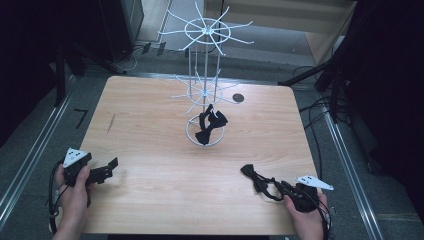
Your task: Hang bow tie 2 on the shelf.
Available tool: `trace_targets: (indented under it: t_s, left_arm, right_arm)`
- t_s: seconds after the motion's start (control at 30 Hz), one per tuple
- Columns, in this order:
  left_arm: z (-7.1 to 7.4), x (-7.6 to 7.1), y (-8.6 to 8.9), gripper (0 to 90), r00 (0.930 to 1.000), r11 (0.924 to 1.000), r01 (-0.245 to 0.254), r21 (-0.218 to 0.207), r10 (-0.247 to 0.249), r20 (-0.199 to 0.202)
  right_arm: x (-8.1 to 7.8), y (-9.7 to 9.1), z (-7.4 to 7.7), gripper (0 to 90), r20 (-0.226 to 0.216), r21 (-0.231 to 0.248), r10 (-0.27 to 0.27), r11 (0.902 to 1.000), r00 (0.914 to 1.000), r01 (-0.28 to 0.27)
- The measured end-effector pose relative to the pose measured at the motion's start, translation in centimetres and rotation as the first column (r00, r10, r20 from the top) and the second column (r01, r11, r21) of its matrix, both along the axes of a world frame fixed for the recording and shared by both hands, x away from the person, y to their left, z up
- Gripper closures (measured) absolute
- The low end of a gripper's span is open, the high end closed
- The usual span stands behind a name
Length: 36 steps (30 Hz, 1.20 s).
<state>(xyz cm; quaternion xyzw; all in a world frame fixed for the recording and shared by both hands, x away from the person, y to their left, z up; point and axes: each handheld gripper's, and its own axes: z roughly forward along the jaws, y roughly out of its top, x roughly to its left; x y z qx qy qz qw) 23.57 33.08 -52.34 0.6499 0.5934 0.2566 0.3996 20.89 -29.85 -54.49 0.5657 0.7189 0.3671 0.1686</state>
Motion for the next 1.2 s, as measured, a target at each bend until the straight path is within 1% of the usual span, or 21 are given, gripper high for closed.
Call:
trace_targets:
  t_s: [0.13,0.23,0.27,0.33,0.47,0.5,0.57,0.6,0.63,0.67,0.7,0.8,0.9,0.97,1.0,1.03,1.13,1.17,1.2]
  left_arm:
    - [0.0,0.0,0.0,0.1,1.0,1.0,-0.002,-0.002,0.002,0.0]
    - [0.0,0.0,0.0,0.1,1.0,1.0,-0.001,-0.001,0.001,0.001]
    - [0.0,0.0,0.0,0.1,1.0,1.0,-0.001,-0.001,0.001,0.001]
    - [0.0,0.0,0.0,0.1,1.0,1.0,-0.001,-0.002,0.001,0.0]
    - [0.0,0.0,0.0,0.1,1.0,1.0,0.0,-0.002,0.0,0.0]
    - [0.0,0.0,0.0,0.2,1.0,1.0,-0.001,-0.002,0.001,0.0]
    - [0.0,0.0,0.0,0.1,1.0,1.0,0.001,-0.001,-0.001,0.0]
    - [0.0,0.0,0.0,0.2,1.0,1.0,0.001,-0.001,-0.001,0.0]
    - [0.0,0.0,0.0,0.2,1.0,1.0,0.002,0.0,-0.002,0.0]
    - [0.0,0.0,0.0,0.2,1.0,1.0,0.002,0.0,-0.002,0.0]
    - [0.0,0.0,0.0,0.1,1.0,1.0,0.002,0.0,-0.002,0.0]
    - [0.0,0.0,0.0,0.2,1.0,1.0,0.002,0.0,-0.002,0.0]
    - [0.0,0.0,0.0,0.1,1.0,1.0,0.001,-0.001,-0.001,-0.002]
    - [0.0,0.0,0.0,0.1,1.0,1.0,0.0,-0.002,0.0,0.0]
    - [0.0,0.0,0.0,0.2,1.0,1.0,0.0,-0.002,0.0,0.0]
    - [0.0,0.0,0.0,0.1,1.0,1.0,0.003,-0.002,-0.003,-0.003]
    - [0.0,0.1,0.0,0.2,1.0,1.0,0.006,0.002,-0.006,-0.002]
    - [0.0,0.1,0.0,0.2,1.0,1.0,0.006,0.002,-0.006,-0.002]
    - [0.0,0.1,-0.1,0.2,1.0,1.0,0.005,0.002,-0.005,-0.001]
  right_arm:
    - [0.0,0.1,0.0,80.0,0.0,-0.013,-0.001,0.9999,1.0,0.001]
    - [-0.1,0.3,0.1,75.1,-0.003,0.009,0.017,0.9998,0.9998,-0.017]
    - [-0.1,0.3,0.1,75.1,-0.003,0.009,0.017,0.9998,0.9998,-0.017]
    - [-0.2,0.5,0.1,72.9,-0.002,-0.003,0.025,0.9997,0.9997,-0.025]
    - [-0.4,1.0,0.1,71.5,0.015,-0.05,0.039,0.998,0.9991,-0.038]
    - [-0.4,1.1,0.1,71.9,0.019,-0.065,0.044,0.997,0.9989,-0.042]
    - [-0.5,1.3,0.1,77.3,0.031,-0.103,0.045,0.9938,0.9985,-0.042]
    - [-0.5,1.3,0.1,77.3,0.031,-0.103,0.045,0.9938,0.9985,-0.042]
    - [-0.5,1.4,0.1,80.9,0.026,-0.112,0.046,0.9928,0.9986,-0.043]
    - [-0.4,1.5,0.2,88.1,0.021,-0.107,0.058,0.9928,0.9981,-0.055]
    - [-0.4,1.6,0.2,89.4,0.021,-0.107,0.063,0.9925,0.9978,-0.06]
    - [-0.4,1.9,0.3,90.0,0.021,-0.132,0.077,0.9885,0.9968,-0.074]
    - [-0.4,2.5,0.5,90.0,0.049,-0.17,0.098,0.9814,0.9939,-0.089]
    - [-0.4,2.9,1.0,90.0,0.087,-0.18,0.107,0.9795,0.9905,-0.09]
    - [-0.4,2.9,1.0,90.0,0.087,-0.18,0.107,0.9795,0.9905,-0.09]
    - [-0.5,3.3,1.5,90.0,0.131,-0.188,0.109,0.9786,0.9854,-0.083]
    - [-0.5,3.7,2.5,90.0,0.197,-0.179,0.099,0.9819,0.9754,-0.064]
    - [-0.5,3.7,2.5,90.0,0.197,-0.179,0.099,0.9819,0.9754,-0.064]
    - [-0.5,3.7,2.8,90.0,0.216,-0.169,0.096,0.9838,0.9716,-0.059]
